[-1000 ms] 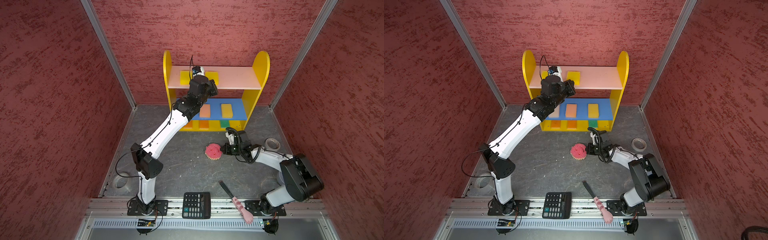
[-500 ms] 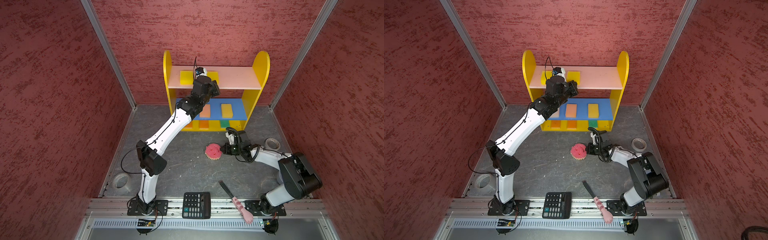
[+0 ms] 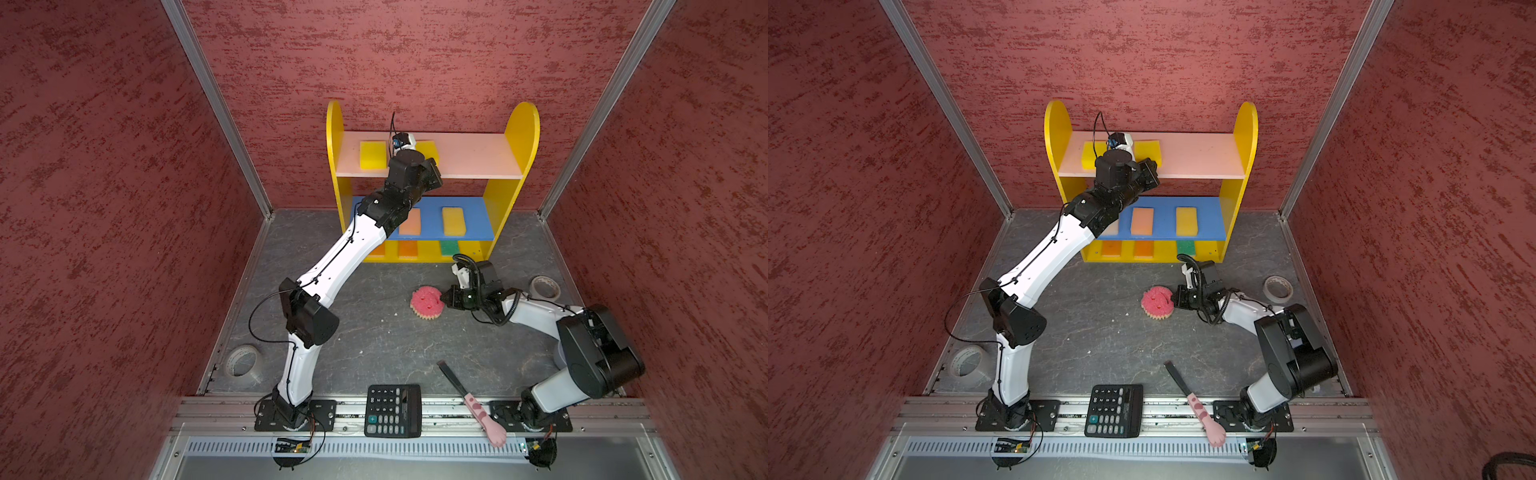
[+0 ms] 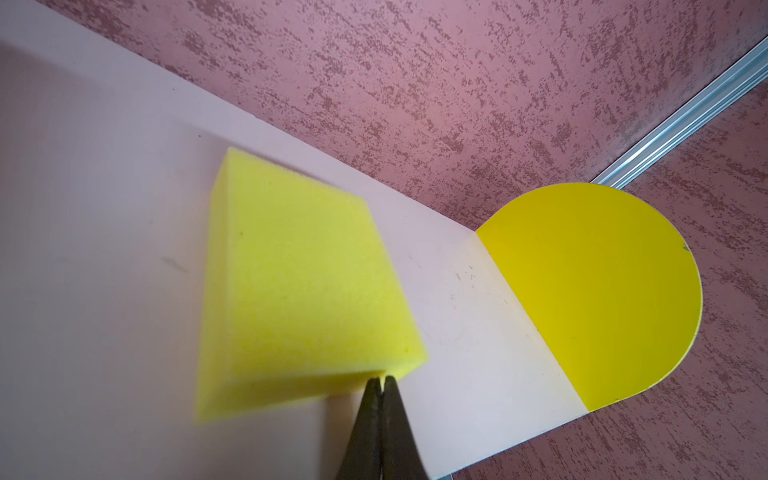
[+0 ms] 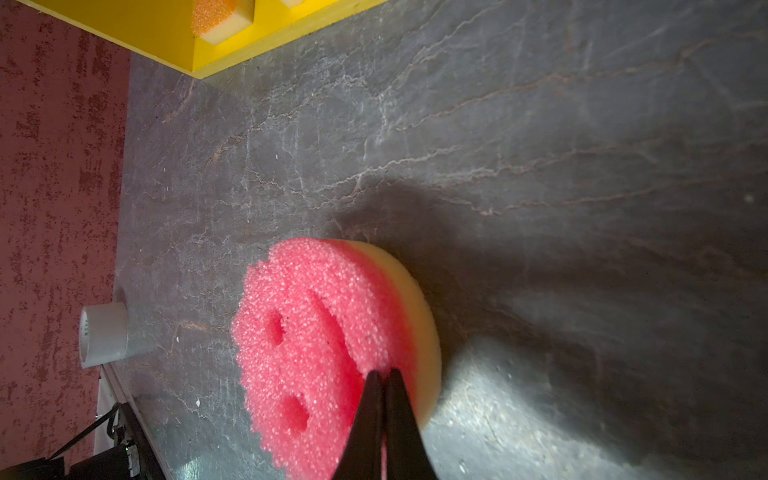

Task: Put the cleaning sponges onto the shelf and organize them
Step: 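Lift the pink smiley sponge with the right gripper while the left gripper withdraws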

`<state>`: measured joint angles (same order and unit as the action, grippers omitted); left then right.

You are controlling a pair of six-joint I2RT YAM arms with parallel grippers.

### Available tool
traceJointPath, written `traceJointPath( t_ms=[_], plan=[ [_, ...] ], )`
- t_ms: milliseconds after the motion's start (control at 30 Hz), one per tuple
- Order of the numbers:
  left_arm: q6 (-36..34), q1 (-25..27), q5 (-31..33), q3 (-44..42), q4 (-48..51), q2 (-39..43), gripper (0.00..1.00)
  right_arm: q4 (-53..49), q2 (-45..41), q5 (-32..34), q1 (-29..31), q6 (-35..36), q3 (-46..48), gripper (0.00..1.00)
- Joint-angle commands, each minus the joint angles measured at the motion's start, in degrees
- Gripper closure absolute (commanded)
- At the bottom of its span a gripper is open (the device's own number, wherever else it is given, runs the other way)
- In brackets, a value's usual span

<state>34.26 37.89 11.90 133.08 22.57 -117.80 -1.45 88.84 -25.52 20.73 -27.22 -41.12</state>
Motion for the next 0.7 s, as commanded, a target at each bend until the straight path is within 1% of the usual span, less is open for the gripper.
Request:
traceJointPath(
  t_ms=[0, 167, 333, 467, 567, 633, 667],
  plan=[
    [0.4, -0.3, 0.1, 0.8, 1.6, -0.3, 1.00, 2.1, -0.2, -1.1, -0.4, -0.5, 0.7, 1.00],
    [-0.2, 0.2, 0.1, 0.5, 2.5, 0.9, 1.00, 2.0, -0.1, -0.6, -0.6, -0.4, 0.7, 1.00],
    [-2.5, 0.9, 0.7, -2.0, 2.0, 5.5, 1.00, 1.3, -0.9, 0.6, -0.9, 0.1, 0.6, 1.00],
    [-6.6, 2.2, 2.6, -6.6, -1.1, 12.2, 0.99, -2.0, -2.1, 2.1, -1.4, 1.7, -1.0, 1.00],
    [-10.6, 3.8, 4.7, -10.2, -2.1, 18.0, 0.97, -6.0, -4.7, 6.2, -1.5, 3.6, -2.6, 1.00],
    [-12.3, 4.4, 6.1, -15.2, -4.0, 23.2, 0.96, -7.1, -7.0, 8.3, -1.6, 3.5, -3.1, 1.00],
    [-12.8, 4.5, 6.9, -19.0, -5.5, 26.4, 0.95, -7.9, -7.9, 9.3, -1.6, 3.3, -3.8, 1.00]
  ],
)
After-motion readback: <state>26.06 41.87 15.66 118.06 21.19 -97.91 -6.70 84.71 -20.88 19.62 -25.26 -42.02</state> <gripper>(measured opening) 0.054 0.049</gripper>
